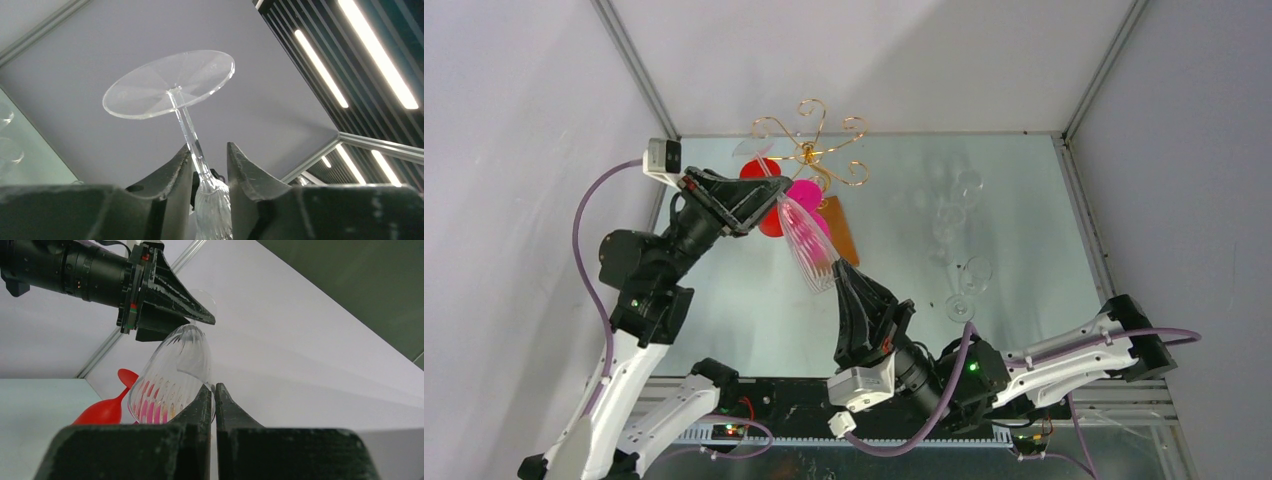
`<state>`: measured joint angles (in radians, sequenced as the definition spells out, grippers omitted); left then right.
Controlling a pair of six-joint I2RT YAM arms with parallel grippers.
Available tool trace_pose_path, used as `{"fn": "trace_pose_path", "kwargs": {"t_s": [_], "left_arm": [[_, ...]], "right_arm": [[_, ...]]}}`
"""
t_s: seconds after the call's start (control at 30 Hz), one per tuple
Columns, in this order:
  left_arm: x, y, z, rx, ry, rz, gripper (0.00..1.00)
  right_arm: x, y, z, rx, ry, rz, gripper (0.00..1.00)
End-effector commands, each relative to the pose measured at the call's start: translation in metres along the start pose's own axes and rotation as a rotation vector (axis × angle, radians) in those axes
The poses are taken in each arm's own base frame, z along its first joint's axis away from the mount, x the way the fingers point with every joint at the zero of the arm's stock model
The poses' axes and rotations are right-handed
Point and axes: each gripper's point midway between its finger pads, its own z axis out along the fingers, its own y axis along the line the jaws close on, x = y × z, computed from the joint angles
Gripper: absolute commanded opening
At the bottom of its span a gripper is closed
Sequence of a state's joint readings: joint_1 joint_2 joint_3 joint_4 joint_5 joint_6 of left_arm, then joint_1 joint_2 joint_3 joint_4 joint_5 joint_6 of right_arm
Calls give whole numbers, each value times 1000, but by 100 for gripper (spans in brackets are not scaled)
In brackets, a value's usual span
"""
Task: Place the wine glass upside down on the wine glass rack
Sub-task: Turn the wine glass upside down at the wine rack.
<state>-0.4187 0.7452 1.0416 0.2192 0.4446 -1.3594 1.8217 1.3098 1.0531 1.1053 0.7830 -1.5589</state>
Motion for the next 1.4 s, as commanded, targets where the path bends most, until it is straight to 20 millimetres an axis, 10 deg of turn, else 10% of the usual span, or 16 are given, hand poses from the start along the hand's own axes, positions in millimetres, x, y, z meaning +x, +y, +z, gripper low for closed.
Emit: {"fn": "trace_pose_path", "kwargs": {"t_s": [0.0,0.33,0.57,0.8,1.37], "left_arm": [[-6,-9,-3,37,-45,10,29],[-7,-12,-6,40,-60,4,3],[-15,-15,-12,26,-118,44,0],[-23,-18,-22,-17,-168,163,0],[-45,-23,-42,-164,-230,536,0]], "right_arm": [[-4,-29,1,86,17,94,0],[-2,-24,0,62,34,82,3],[8,0,-6,-20,78,35,70],[21,18,-15,-75,139,64,98],[65,58,-64,-158,408,232,99]]}}
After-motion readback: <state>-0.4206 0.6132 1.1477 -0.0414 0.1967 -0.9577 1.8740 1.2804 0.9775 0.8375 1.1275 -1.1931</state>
